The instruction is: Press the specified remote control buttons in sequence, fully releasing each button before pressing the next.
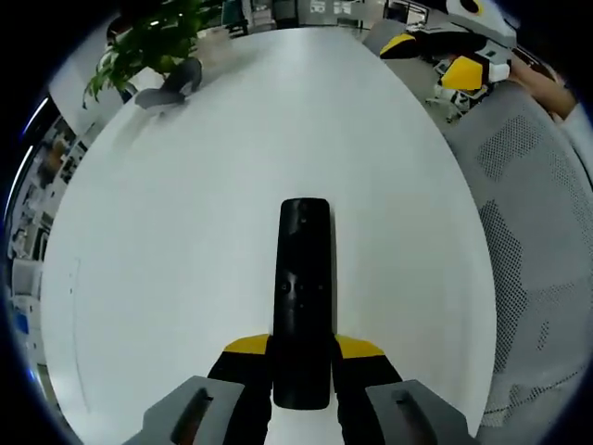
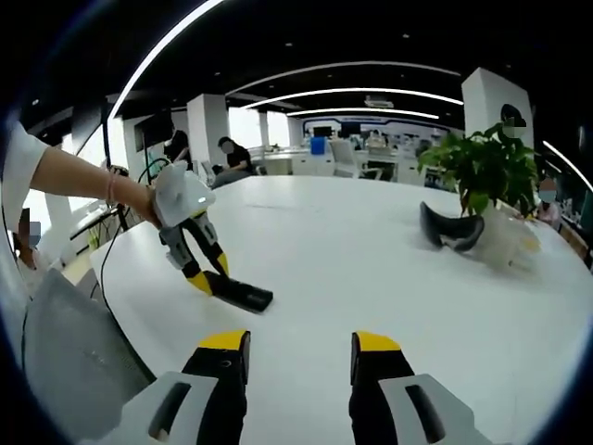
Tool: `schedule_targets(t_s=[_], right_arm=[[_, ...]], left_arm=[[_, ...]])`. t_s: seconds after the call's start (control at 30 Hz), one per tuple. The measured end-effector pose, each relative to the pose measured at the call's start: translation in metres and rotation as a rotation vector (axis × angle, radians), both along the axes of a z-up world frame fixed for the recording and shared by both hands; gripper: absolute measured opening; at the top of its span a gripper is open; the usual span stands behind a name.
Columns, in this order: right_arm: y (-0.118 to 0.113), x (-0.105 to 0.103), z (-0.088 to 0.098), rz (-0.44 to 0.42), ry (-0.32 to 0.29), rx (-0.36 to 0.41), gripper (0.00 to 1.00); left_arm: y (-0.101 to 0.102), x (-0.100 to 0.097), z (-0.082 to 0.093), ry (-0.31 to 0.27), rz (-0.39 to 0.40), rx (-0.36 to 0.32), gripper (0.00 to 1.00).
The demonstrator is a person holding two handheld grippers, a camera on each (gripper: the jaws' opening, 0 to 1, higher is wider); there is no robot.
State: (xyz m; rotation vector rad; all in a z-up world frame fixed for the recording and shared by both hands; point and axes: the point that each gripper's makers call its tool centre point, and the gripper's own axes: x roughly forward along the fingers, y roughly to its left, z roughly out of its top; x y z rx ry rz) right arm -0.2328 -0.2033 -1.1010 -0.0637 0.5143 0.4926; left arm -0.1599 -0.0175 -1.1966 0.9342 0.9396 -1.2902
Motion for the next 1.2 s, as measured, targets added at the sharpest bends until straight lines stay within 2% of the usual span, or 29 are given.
schedule_targets(t_s=[0.23,0.6,1.2], right_arm=[[0.001,-0.001,-0.002,0.010,0.009,-0.015,0.40],[0.002,-0.002,-0.003,0.018,0.012,-0.020,0.39],[0.003,-0.004,-0.007,0.027,0.026,-0.032,0.38]], left_arm=[[0.001,-0.015,0.001,0.005,0.020,-0.021,0.24],[-0.002,-0.044,-0.001,0.003,0.011,-0.037,0.24],[-0.001,-0.076,0.002,0.006,0.017,-0.046,0.24]])
